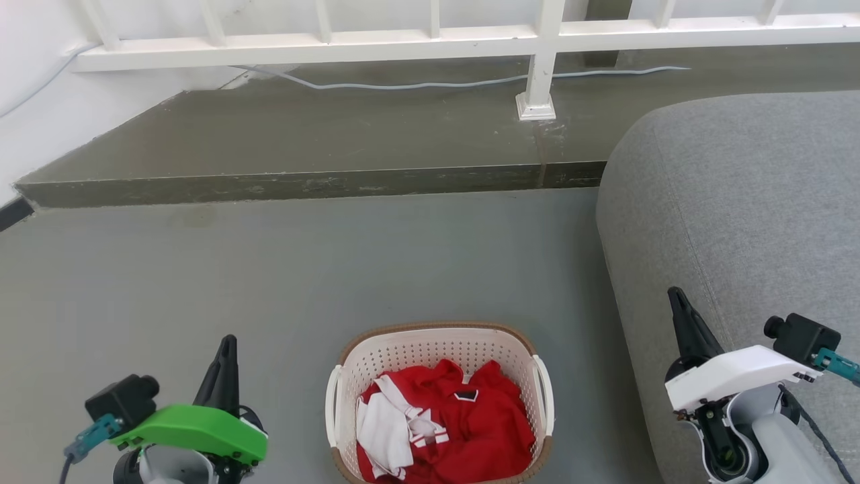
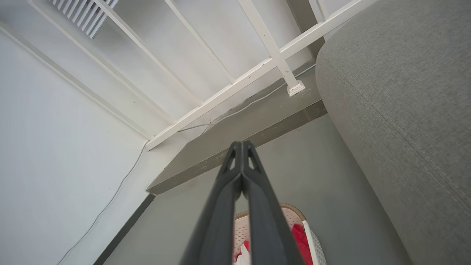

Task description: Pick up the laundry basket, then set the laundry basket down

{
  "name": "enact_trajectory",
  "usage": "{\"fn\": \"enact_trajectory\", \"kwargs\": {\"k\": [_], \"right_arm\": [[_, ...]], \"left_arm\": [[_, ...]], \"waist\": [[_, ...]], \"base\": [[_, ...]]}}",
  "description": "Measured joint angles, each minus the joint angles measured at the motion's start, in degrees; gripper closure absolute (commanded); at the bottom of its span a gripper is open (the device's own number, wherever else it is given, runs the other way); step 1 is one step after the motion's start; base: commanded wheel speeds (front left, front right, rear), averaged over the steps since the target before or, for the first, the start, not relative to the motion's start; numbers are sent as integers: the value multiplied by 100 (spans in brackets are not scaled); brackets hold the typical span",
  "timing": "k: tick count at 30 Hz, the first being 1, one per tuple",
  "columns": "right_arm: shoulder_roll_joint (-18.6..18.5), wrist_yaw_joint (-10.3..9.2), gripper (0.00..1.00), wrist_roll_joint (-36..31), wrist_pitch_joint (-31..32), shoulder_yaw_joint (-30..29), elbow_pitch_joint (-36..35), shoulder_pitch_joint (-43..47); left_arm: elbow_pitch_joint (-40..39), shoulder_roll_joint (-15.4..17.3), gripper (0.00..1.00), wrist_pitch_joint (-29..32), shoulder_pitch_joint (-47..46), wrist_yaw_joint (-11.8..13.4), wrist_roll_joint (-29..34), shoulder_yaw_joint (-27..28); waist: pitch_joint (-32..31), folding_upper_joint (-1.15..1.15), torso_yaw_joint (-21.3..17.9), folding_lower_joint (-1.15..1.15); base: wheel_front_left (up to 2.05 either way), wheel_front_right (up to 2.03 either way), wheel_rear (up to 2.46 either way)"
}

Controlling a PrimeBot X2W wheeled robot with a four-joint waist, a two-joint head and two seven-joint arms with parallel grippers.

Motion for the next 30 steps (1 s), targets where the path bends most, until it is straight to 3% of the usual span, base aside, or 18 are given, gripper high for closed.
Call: {"fn": "enact_trajectory", "kwargs": {"k": [30], "right_arm": [[176,96,100,1972,615,-682,-87,-8]], "left_arm": [[-1,-31,100,598,-17,-102,-1990,526]], "waist": [[-17,0,10,0]], "base": [[0,0,0]]}}
